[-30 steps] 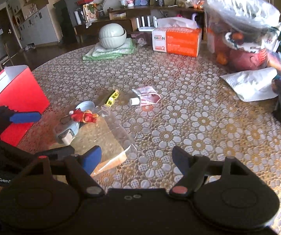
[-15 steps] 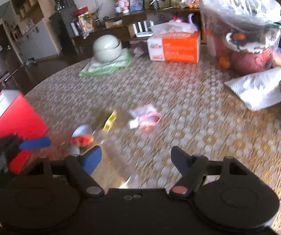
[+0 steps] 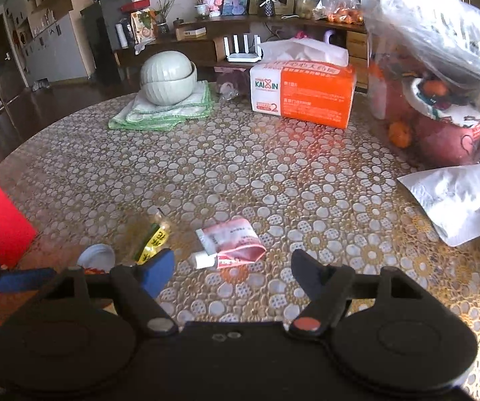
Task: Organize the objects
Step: 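Withdraw both open tools from the box back over the table items, then grasp the white-grey tape dispenser with the left tool while the right tool closes on a small item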
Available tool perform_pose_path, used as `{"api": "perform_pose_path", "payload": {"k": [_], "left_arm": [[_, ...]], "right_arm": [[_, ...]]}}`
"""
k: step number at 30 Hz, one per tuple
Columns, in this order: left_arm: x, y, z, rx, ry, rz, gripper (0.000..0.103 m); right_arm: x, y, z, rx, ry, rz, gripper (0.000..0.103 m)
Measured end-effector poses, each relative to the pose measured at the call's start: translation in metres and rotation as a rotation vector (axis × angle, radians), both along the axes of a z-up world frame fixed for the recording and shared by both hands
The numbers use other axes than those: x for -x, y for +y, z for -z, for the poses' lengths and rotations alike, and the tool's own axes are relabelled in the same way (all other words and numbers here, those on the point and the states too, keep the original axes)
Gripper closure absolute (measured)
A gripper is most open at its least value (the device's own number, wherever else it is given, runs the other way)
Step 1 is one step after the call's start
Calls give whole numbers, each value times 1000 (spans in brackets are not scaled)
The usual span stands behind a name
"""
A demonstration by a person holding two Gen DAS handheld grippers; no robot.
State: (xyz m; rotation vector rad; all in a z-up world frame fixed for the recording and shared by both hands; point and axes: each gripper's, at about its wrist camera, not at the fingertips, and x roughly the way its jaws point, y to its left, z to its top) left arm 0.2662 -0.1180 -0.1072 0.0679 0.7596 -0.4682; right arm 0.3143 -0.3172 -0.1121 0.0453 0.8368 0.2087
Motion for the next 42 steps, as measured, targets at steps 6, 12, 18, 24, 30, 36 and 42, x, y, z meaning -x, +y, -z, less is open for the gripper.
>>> {"api": "perform_pose_path", "payload": {"k": [6, 12, 18, 24, 30, 36, 42], "left_arm": [[7, -6, -3, -30, -53, 34, 40], [20, -11, -11, -67, -138, 60, 61], [28, -4, -24, -83, -200, 18, 78], [24, 19, -35, -44, -195, -68, 86], [28, 38, -42, 0, -171, -110, 87], [46, 52, -54, 59, -144, -108, 87], [65, 68, -70, 108, -115, -86, 87]], "right_arm": [[-4, 3, 6, 9, 8, 3, 52], [0, 1, 5, -15, 11, 19, 88], [11, -4, -2, -37, 1, 43, 102], [36, -4, -20, -45, -22, 37, 103], [75, 4, -37, -43, -27, 3, 103], [111, 15, -60, -57, -33, -28, 103], [141, 26, -85, -73, -54, -58, 103]]}}
